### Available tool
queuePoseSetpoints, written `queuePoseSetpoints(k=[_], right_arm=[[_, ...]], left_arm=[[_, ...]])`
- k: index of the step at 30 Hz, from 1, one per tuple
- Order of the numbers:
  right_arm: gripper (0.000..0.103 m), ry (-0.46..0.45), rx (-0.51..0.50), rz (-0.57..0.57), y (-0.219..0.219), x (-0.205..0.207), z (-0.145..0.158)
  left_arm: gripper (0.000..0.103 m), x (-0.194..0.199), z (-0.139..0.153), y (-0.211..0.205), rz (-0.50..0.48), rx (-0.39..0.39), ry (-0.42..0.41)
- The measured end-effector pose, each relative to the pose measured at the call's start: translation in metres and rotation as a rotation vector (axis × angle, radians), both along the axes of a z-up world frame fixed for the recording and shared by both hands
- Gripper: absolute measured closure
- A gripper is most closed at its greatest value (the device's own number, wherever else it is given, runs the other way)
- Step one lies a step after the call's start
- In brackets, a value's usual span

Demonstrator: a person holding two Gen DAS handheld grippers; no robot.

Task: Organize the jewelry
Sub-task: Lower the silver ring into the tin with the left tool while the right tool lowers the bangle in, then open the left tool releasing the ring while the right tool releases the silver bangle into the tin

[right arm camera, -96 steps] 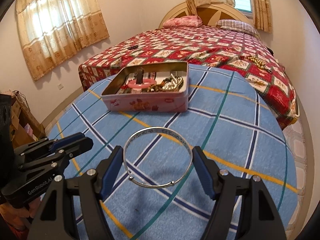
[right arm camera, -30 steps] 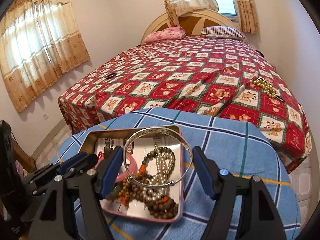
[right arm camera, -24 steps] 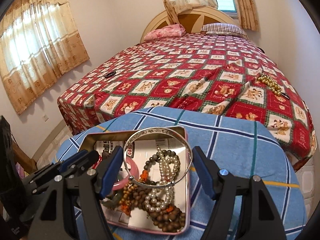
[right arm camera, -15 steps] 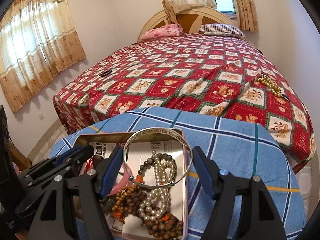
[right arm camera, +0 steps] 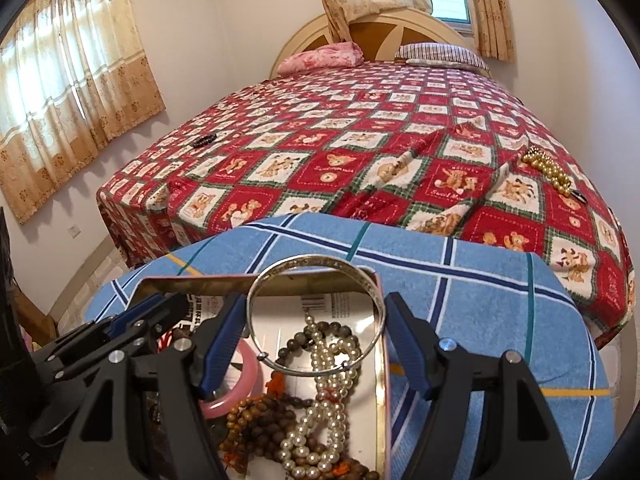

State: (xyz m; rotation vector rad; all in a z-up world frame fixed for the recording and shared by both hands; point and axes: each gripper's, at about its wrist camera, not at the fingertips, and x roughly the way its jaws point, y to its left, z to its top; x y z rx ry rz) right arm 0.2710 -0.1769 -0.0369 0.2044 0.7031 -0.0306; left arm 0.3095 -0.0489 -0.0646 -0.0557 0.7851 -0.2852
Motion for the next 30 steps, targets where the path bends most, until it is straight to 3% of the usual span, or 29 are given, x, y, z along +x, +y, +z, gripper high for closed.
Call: queuePoseSetpoints(k=[6,12,27,28,30], right_arm=[[0.030,-0.028,-0.083,0.027,0.013,-0.003,0.001],[0.030,0.016,-0.055,0.066,0.013,0.005,-0.009],[0.030,0.004,-0.026,0.069,0.010,0.002,-0.008],[0.030,0.001,-0.017,0.069,0.009,0.001,-0.008],[0.026,-0.012,0.018,0.072,0.005,-0.002,-0.006]], left_arm=[[0.082,0.001,-0.005,0.003,-0.011,0.003,0.003],[0.082,-0.001,-0.006,-0.001,-0.012,0.056,-0.011],[0.080,-0.003,-0.008,-0.007,-0.007,0.110,-0.007],[0.078,-0.003,-0.008,-0.007,-0.007,0.115,-0.003],[0.065,-0.006,-0.008,-0.013,-0.036,0.132,0.003]])
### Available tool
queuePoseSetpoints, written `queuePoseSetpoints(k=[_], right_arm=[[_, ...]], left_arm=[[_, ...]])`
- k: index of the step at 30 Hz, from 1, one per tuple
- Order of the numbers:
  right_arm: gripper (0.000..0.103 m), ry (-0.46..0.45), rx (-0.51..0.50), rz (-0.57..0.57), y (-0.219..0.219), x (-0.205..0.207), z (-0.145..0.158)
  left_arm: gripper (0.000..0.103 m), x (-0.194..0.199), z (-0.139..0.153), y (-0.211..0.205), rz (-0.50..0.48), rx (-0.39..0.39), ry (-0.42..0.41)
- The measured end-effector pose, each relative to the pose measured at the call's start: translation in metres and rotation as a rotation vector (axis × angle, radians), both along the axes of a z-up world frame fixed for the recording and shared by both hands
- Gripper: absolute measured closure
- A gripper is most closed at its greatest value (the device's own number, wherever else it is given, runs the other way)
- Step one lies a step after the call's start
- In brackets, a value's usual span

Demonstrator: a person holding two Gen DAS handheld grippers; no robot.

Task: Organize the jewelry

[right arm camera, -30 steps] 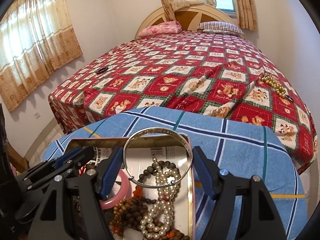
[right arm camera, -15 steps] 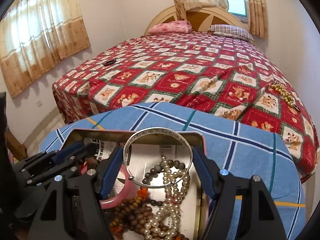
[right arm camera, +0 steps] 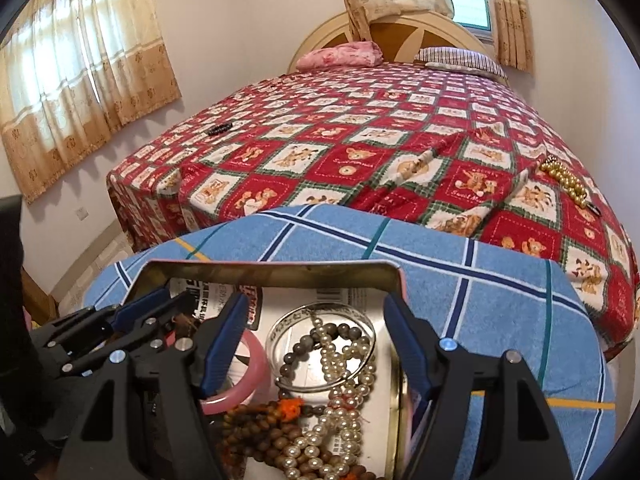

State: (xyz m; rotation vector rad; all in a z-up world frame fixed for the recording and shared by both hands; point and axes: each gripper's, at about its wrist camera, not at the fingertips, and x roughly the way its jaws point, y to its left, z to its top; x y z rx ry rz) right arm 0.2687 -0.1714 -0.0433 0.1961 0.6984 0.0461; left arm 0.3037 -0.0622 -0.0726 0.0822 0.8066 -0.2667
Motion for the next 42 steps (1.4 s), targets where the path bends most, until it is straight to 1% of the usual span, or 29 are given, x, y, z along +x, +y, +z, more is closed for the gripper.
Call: queuePoseSetpoints(k=[1,2,3,5,7,9,12,14,16,18,19,22,23,27,30,35,42], right_arm=[[0.022,-0.011,0.029,0.011,-0.001,-0.002,0.001],[0.016,-0.028,0.046,0.015,-0.001,-0.006,0.003],[0.013,-0.042,0.043,0.014,0.000,-0.009,0.004],[0.013,-0.079,0.003,-0.002,0.003,-0.017,0.009],[0.013,-0.114,-0.011,-0.029,0.002,-0.026,0.013],[0.013,-0.138,0.021,-0.057,-0.006,-0.033,0.015],[0.012,-0.151,0.062,-0.103,-0.017,-0.039,0.014],[0.012,-0.147,0.081,-0.125,-0.022,-0.040,0.012],[0.012,-0.142,0.090,-0.135,-0.025,-0.042,0.010],[0.012,-0.145,0.077,-0.144,-0.024,-0.045,0.009],[0.012,-0.148,0.069,-0.146,-0.023,-0.048,0.010],[0.012,-0.172,0.026,-0.156,-0.018,-0.058,0.011],[0.011,-0.185,0.008,-0.162,-0.016,-0.061,0.012],[0.008,-0.213,-0.030,-0.186,-0.014,-0.072,0.013],[0.008,-0.210,-0.034,-0.199,-0.013,-0.078,0.010],[0.008,-0.232,-0.050,-0.218,-0.012,-0.090,0.012],[0.008,-0.237,-0.061,-0.216,-0.008,-0.114,0.010]], left_arm=[[0.054,-0.002,0.001,-0.003,-0.011,0.008,0.001],[0.043,-0.005,0.003,-0.005,-0.006,0.020,-0.011],[0.040,-0.008,0.006,-0.006,0.001,0.019,-0.030],[0.036,-0.011,0.008,-0.004,0.009,-0.001,-0.034],[0.035,-0.012,0.008,-0.002,0.015,-0.012,-0.026],[0.035,-0.016,0.009,-0.001,0.024,-0.019,-0.032],[0.035,-0.025,0.011,0.003,0.068,0.002,-0.058],[0.035,-0.029,0.013,0.007,0.071,-0.019,-0.070],[0.035,-0.037,0.015,0.013,0.081,-0.058,-0.077],[0.035,-0.044,0.017,0.017,0.089,-0.085,-0.094],[0.035,-0.048,0.018,0.018,0.098,-0.085,-0.107],[0.035,-0.060,0.022,0.019,0.134,-0.046,-0.170],[0.035,-0.062,0.021,0.020,0.136,-0.043,-0.175],[0.035,-0.070,0.013,0.026,0.178,-0.037,-0.171],[0.035,-0.078,0.010,0.027,0.199,-0.017,-0.182],[0.035,-0.093,0.009,0.034,0.233,-0.026,-0.206],[0.035,-0.113,0.006,0.037,0.241,-0.034,-0.189]])
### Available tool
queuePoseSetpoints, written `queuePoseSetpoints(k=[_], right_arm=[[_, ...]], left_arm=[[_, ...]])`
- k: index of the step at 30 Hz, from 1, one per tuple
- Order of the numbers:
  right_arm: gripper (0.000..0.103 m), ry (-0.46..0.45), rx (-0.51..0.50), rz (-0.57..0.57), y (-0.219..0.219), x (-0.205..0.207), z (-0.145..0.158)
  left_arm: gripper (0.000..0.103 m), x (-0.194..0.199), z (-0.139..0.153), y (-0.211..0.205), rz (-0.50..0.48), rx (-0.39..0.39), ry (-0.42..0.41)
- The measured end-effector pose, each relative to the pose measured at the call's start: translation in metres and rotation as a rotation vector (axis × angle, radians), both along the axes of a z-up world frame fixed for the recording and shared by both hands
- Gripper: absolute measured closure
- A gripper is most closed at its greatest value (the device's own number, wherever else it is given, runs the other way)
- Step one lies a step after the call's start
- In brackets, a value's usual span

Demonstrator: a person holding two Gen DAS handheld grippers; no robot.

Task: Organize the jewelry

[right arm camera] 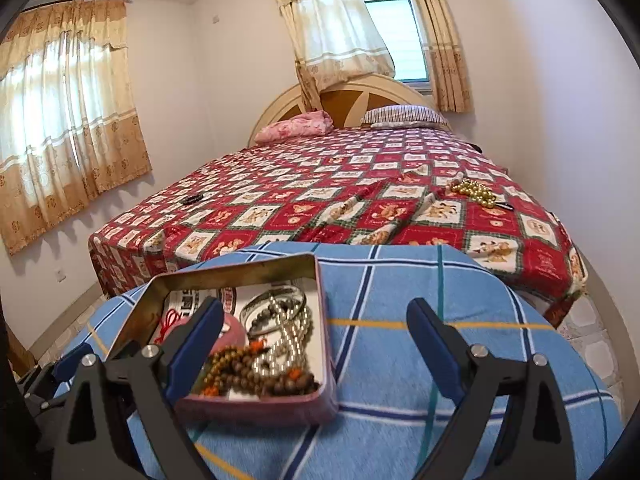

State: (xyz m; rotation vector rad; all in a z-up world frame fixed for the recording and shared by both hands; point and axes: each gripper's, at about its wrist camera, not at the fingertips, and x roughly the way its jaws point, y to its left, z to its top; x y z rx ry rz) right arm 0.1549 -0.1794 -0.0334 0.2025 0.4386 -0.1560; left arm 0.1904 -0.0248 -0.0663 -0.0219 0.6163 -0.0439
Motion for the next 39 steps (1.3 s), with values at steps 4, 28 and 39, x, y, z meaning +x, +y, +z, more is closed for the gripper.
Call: queuePoseSetpoints(k=[4,28,39], right_arm=[[0.008,0.008,0.004,-0.007,0.000,-0.015,0.001],[0.002,-0.030,-0.026,0.005,0.015,-0.116,0.033],[0.000,-0.153,-0.030,-0.015,0.019,-0.149,0.069]], left_arm=[[0.035,-0.016,0.000,0.000,-0.013,-0.004,0.010],[0.035,-0.120,0.036,0.005,-0.057,0.038,-0.019],[0.029,-0.156,0.081,0.006,-0.055,0.062,-0.161]])
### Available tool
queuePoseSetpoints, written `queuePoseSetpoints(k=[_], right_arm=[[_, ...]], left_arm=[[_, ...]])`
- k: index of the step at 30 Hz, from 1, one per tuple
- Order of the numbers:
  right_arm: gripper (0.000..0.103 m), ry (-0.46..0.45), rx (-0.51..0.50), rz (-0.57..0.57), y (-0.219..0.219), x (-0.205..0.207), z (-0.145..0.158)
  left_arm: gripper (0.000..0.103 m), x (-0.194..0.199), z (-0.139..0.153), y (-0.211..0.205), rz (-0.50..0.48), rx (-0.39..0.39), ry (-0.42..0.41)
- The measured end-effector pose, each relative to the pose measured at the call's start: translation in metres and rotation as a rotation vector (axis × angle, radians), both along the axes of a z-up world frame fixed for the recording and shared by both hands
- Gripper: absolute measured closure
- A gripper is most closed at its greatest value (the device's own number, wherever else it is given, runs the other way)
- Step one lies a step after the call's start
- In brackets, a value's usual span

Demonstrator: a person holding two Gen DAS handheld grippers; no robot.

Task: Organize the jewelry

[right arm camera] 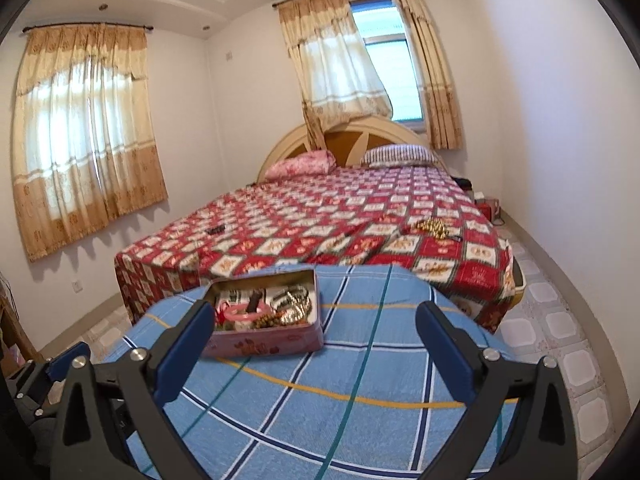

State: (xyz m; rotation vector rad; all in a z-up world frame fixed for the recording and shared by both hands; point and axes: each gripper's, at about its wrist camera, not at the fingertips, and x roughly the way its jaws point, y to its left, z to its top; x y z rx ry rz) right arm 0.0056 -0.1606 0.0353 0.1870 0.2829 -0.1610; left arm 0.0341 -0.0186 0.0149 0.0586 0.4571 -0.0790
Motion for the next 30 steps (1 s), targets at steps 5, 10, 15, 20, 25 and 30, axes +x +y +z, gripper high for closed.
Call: queuePoseSetpoints(k=[5,10,15,20,25,30], right_arm=[[0.000,-0.034,0.008,0.003,0.000,-0.006,0.010],[0.000,-0.058,0.000,-0.004,0.001,-0.008,0.014],[0.000,-0.069,0.016,0.000,0.000,-0.009,0.017],[0.000,-0.072,0.010,-0.001,0.001,-0.010,0.017],[0.000,-0.076,0.005,-0.003,0.004,-0.011,0.018],[0.000,-0.076,0.007,-0.004,0.003,-0.011,0.018]], left_arm=[[0.028,-0.008,0.015,-0.001,0.001,0.003,-0.045],[0.028,-0.010,0.022,0.000,0.005,-0.013,-0.063],[0.028,-0.011,0.024,-0.001,0.010,-0.006,-0.075],[0.027,-0.011,0.024,-0.001,0.015,-0.006,-0.073],[0.027,-0.012,0.024,-0.002,0.013,-0.002,-0.073],[0.027,-0.012,0.024,-0.002,0.014,-0.002,-0.072]])
